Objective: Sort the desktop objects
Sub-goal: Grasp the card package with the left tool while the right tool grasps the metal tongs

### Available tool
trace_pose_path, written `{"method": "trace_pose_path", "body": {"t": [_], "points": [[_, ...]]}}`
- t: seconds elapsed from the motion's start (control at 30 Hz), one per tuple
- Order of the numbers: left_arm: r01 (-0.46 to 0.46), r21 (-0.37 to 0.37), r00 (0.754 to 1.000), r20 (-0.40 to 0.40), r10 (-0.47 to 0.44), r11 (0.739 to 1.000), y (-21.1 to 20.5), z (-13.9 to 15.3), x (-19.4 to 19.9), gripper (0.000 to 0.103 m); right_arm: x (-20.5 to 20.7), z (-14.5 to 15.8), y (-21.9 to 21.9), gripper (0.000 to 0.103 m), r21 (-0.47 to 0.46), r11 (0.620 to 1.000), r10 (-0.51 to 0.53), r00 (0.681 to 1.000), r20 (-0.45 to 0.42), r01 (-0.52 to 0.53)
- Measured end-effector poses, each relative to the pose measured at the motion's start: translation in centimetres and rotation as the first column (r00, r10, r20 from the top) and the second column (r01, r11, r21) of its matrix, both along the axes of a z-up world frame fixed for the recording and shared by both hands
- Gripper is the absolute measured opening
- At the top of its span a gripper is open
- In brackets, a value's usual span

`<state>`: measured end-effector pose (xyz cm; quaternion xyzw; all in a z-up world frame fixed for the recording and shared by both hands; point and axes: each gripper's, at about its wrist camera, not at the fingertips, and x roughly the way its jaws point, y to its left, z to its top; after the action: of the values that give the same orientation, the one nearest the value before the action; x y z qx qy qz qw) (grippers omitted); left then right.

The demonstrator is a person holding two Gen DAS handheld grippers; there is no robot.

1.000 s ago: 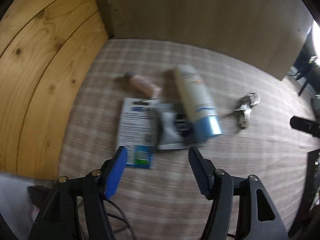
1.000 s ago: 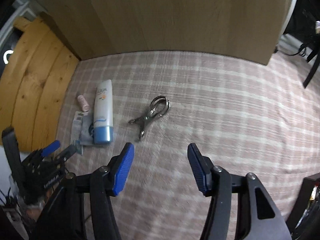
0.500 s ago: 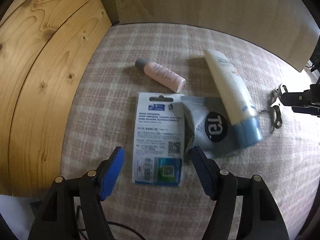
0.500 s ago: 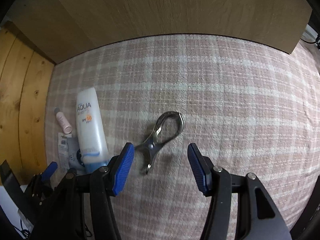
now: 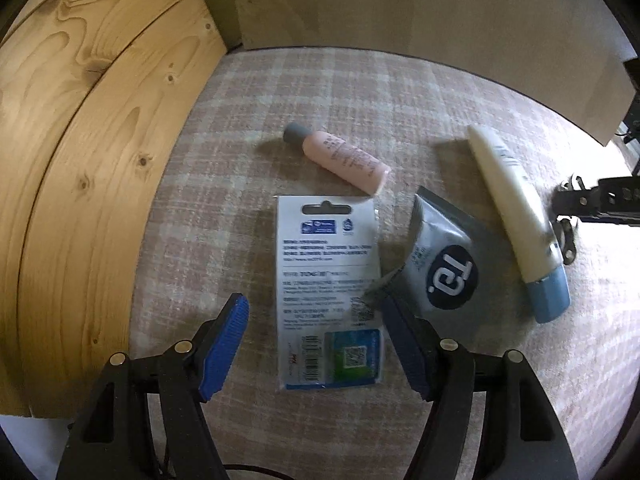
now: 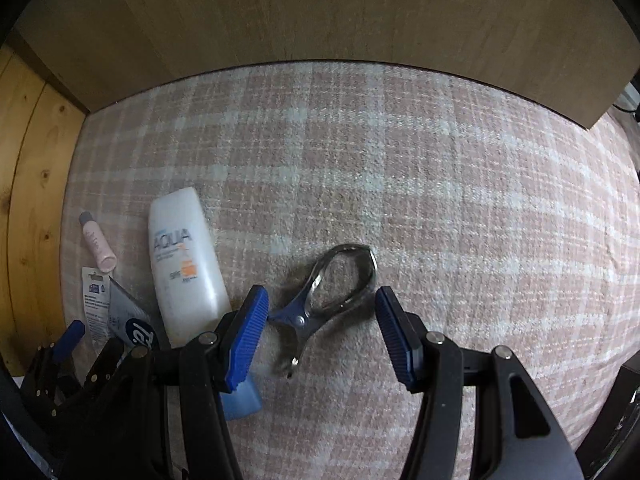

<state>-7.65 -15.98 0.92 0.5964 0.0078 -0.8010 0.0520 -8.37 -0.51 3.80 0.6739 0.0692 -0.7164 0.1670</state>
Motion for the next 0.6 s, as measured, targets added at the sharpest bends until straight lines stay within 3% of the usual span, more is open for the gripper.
{"method": "trace_pose_path", "body": {"t": [0.2, 0.5, 0.6], "points": [[0.001, -0.002, 1.0, 0.005, -0.001, 1.0, 1.0, -0.5, -0.4, 0.074, 1.6, -0.6, -3.5, 0.054, 0.049, 0.996, 0.077, 0.997, -0.017, -0.076], [-0.001, -0.001, 1.0, 0.012, 0.001, 1.0, -1.3, -1.6, -2.6, 0.074, 2.4, -0.5, -5.1, 0.029, 0.093, 0.984, 0.153, 0.987, -0.039, -0.149], [0.001, 0.016, 1.0, 0.016, -0.001, 1.0, -1.8, -1.2, -1.7, 0.072, 2.8, -0.5, -5.4, 0.029, 0.107, 0.981, 0.17, 0.984, -0.045, -0.164]]}}
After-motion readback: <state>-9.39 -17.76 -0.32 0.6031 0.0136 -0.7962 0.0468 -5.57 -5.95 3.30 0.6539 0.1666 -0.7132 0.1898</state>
